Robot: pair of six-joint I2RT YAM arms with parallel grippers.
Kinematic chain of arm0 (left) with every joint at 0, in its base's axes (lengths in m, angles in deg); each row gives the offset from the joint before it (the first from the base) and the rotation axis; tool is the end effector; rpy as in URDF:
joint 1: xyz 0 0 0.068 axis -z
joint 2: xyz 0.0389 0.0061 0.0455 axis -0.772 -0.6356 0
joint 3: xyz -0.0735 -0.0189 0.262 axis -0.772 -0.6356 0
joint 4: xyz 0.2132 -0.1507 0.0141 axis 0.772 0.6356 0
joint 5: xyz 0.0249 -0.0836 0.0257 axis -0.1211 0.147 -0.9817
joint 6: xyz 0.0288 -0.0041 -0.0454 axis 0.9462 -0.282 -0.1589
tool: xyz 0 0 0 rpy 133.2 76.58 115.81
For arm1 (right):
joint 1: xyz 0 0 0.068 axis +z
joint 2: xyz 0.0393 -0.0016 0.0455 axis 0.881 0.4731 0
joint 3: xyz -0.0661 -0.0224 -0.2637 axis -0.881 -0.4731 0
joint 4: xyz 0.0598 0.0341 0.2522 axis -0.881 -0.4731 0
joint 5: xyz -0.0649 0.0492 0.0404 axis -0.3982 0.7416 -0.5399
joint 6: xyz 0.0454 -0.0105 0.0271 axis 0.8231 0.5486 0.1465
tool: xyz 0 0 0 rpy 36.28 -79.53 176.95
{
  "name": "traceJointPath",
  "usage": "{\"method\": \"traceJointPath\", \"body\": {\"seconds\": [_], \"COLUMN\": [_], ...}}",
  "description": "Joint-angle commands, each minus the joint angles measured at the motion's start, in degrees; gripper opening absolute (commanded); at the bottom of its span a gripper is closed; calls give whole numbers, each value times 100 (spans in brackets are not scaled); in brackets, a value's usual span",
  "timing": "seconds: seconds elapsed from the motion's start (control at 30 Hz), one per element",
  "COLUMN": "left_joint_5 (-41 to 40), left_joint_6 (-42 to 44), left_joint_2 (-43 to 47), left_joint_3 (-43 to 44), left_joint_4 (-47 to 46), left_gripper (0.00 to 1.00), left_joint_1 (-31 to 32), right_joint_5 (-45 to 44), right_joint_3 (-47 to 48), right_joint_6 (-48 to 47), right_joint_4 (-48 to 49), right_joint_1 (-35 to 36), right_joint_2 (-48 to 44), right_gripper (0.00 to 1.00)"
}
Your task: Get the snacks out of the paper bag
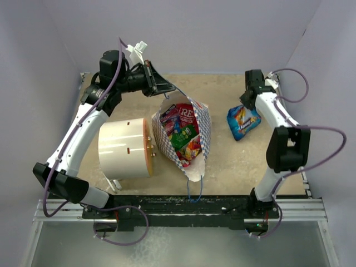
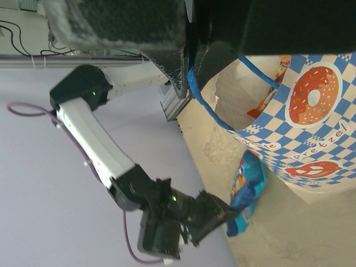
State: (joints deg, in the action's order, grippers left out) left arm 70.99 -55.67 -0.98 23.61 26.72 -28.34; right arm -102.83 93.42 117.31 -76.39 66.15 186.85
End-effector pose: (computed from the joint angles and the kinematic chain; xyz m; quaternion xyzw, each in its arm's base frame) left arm 0.2864 -0.1402 0.4594 -0.0035 0.7765 -0.5509 0.3058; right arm 0.3873 0.0158 0.2824 0.4496 0.7973 0.0141 0.4025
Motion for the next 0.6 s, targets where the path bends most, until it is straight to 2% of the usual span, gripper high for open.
{"method": "traceJointPath", "body": {"seconds": [0.0, 0.1, 0.2, 0.33, 0.57], "left_joint_5": [157, 187, 239, 382, 385], "left_joint_6": [166, 233, 312, 430, 376], "left_joint_2": [305, 358, 398, 420, 430], "left_joint_3": [26, 28, -3, -72, -415], "left_joint_4": [-346, -340, -330, -321, -168], "left_gripper": [0, 0, 0, 0, 0], "left_joint_1": [-49, -36, -35, -12, 143], "right_joint_5": [594, 1620, 2210, 2485, 3878], "right_joint_3": [1258, 1851, 1445, 330, -1142], "right_joint_6": [-237, -836, -1090, -1518, -2385], "right_joint_4": [526, 431, 592, 565, -79], "right_joint_1": [-85, -95, -95, -94, -62], "right_joint_2": [836, 1244, 903, -3, -1569], "right_gripper": [10, 33, 50, 58, 58]}}
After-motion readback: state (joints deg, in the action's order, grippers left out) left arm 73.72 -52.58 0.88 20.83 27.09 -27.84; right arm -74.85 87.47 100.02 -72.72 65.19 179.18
